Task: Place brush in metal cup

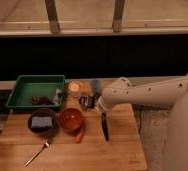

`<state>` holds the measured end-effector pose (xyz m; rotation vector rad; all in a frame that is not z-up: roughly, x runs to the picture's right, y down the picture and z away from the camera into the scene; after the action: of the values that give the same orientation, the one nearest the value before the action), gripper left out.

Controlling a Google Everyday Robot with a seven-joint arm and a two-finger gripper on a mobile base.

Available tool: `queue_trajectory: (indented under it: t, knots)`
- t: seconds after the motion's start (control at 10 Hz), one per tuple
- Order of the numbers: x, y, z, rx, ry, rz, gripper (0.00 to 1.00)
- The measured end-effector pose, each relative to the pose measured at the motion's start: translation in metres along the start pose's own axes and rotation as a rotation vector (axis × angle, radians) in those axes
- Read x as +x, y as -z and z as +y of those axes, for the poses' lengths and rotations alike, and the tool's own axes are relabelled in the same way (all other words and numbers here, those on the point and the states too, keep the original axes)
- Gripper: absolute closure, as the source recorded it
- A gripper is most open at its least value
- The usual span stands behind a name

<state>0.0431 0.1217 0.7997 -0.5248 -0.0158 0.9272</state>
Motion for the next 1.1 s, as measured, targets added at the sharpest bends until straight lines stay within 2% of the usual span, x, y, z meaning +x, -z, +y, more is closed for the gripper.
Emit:
queue_trajectory:
  t: [0.3, 0.5, 0.7, 0.9, 1.1]
  knots:
    - [0.001, -0.001, 0.002, -0.002, 0.002, 0.010, 0.94]
    - [0.017, -0.012, -0.002, -0.014, -0.021, 0.088, 0.94]
    - [0.027, -0.030, -0.006, -0.014, -0.013, 0.129, 0.94]
    - [0.016, -0.037, -0.004, -0.012, 0.007, 0.153, 0.94]
    - [-0.002, -0.033, -0.002, -0.001, 0.035, 0.153, 0.94]
